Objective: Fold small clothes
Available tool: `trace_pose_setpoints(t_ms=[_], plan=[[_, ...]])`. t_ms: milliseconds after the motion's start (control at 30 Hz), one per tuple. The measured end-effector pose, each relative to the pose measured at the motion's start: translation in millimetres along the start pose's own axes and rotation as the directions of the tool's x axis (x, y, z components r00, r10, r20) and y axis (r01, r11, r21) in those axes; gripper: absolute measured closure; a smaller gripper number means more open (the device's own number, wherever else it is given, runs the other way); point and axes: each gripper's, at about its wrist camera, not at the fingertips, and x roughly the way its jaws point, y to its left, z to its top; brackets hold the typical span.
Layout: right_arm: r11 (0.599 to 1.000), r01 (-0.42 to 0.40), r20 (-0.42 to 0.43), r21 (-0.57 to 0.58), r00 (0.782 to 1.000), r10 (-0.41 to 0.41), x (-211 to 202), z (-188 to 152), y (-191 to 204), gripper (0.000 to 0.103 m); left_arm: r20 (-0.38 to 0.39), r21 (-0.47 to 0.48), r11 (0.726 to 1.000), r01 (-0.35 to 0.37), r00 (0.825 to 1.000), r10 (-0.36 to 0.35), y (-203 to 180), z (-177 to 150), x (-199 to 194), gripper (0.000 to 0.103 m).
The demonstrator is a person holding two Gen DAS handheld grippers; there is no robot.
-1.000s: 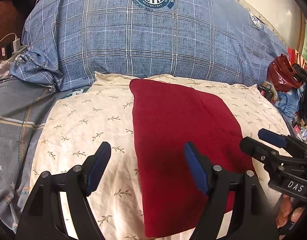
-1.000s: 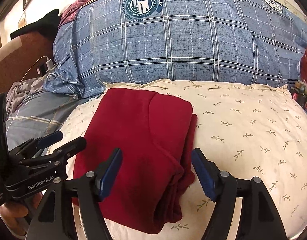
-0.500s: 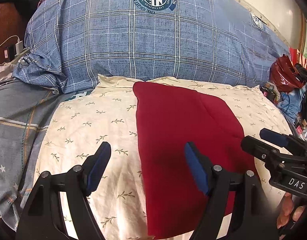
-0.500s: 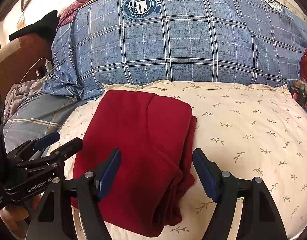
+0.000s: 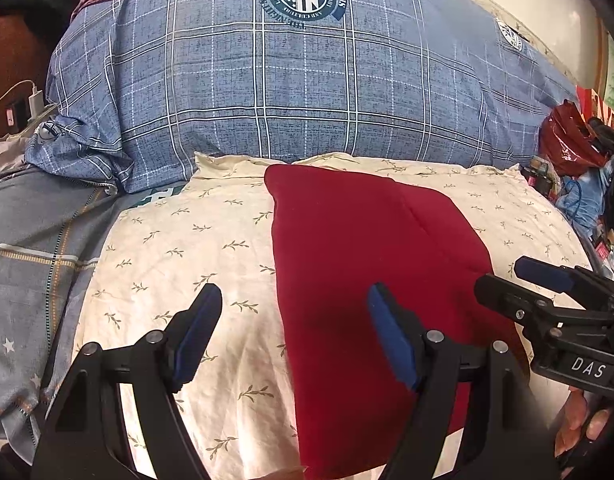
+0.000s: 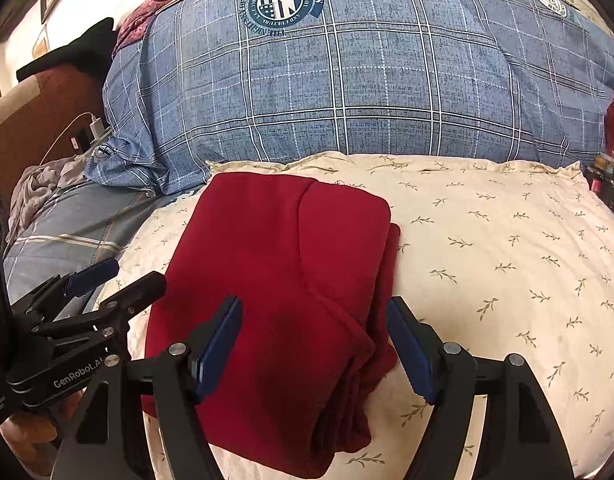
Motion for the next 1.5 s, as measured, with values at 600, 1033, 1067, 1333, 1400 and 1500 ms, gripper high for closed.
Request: trace_pose_setpoints(t_ms=[600,1033,1067,1333,1400,1500], plan=[[1.0,-0.016,-0.01,-0.01,1.0,0.016,6,2,-1,0.028,-0.007,-0.028,1.0,-0.007,1.0,0.006,8,1,3,0.022],[1.0,-0.021,-0.023,-0.014,1.0,0.02,9,-2,3,0.028,-0.015,-0.04,0.999,-0.011,1.0,0.011,13,0,3,0.022],[1.0,-0.021,-0.022,-0.014,1.0,0.021,9,-2,3,0.028,-0.016,-0.039,0.999,-0.011,1.0,0.011,13,0,3,0.022],[1.0,-0.024,-0.025,-0.016,0.999,0.023,10,-2,3,0.028,-0.015,-0.039,0.999,-0.015,1.0,0.014,13,0,4,0.022],[1.0,-0.023,-0.029,-0.019,0.999,0.022,11,-2,3,0.028,-0.015,-0.04,0.999,-0.014,1.0,0.014,13,-1,4,0.022],[1.0,-0.02,-0.029,-0.021,0.999,0.02,12,-2,4,0.028,-0.017,-0.036,0.999,-0.015,1.0,0.014,13,-1,4,0.022]])
